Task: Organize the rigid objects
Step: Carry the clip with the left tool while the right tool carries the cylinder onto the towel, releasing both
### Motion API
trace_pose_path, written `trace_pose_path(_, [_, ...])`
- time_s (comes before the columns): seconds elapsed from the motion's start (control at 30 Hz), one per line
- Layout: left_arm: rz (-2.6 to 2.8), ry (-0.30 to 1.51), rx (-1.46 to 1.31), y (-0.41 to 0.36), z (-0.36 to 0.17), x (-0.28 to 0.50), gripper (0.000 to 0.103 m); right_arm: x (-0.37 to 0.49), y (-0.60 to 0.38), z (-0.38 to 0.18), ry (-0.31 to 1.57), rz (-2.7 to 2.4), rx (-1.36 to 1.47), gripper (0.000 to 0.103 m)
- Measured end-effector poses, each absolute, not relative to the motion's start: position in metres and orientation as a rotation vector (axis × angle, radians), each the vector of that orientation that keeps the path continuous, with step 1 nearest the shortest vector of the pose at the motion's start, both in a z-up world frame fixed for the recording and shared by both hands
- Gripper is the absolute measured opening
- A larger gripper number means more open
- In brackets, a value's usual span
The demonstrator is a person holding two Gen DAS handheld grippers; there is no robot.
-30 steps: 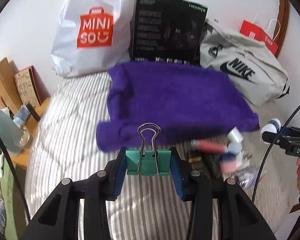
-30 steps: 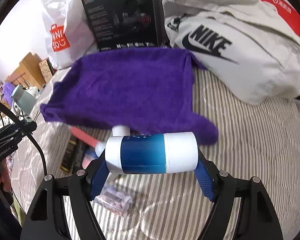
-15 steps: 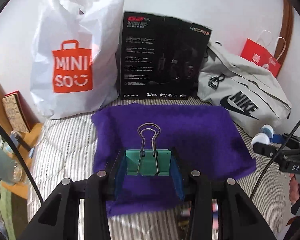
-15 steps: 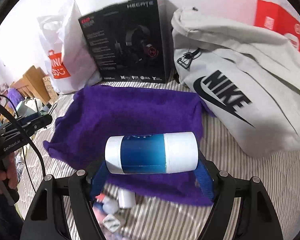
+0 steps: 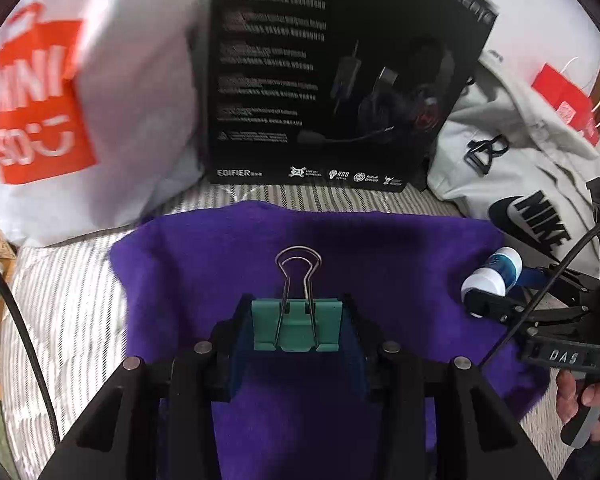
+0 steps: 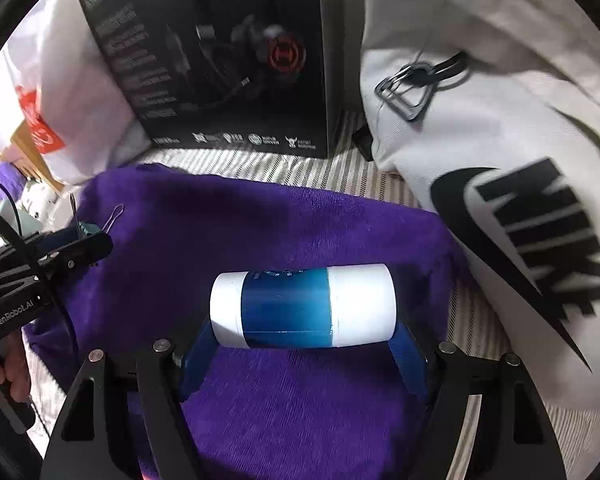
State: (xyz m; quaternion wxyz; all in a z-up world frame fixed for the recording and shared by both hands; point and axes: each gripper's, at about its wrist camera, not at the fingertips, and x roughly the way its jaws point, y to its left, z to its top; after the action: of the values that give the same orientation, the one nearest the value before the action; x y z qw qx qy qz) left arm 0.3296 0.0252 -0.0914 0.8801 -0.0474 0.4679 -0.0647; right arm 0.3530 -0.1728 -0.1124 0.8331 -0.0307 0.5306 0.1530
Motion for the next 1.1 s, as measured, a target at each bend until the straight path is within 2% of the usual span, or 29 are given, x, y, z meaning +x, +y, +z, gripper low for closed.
trace_pose_path(0.7, [-0.144,1.028,-0.045,0.015,-0.118,0.352,0.04,0.372,-0.161,-0.139,1.153,0.337,-0.17,0.077])
trace_pose_path(0.8, [-0.145,1.034,-0.038,0.017,-0.117,0.347,0.046,0.369,-0.162,-0.139,1.165,0.339,-0.179,0.077])
trace_pose_path(0.87, [-0.135,1.046,-0.03,0.016,-0.118,0.345,0.056,0.365,-0.163,-0.14,1.174,0.334,-0.184,0.079])
trace_pose_path(1.1, [-0.091,1.071,-0.008,0.02,-0.119,0.327,0.063,0.344,-0.162,-0.138,1.187,0.327,-0.195,0.08])
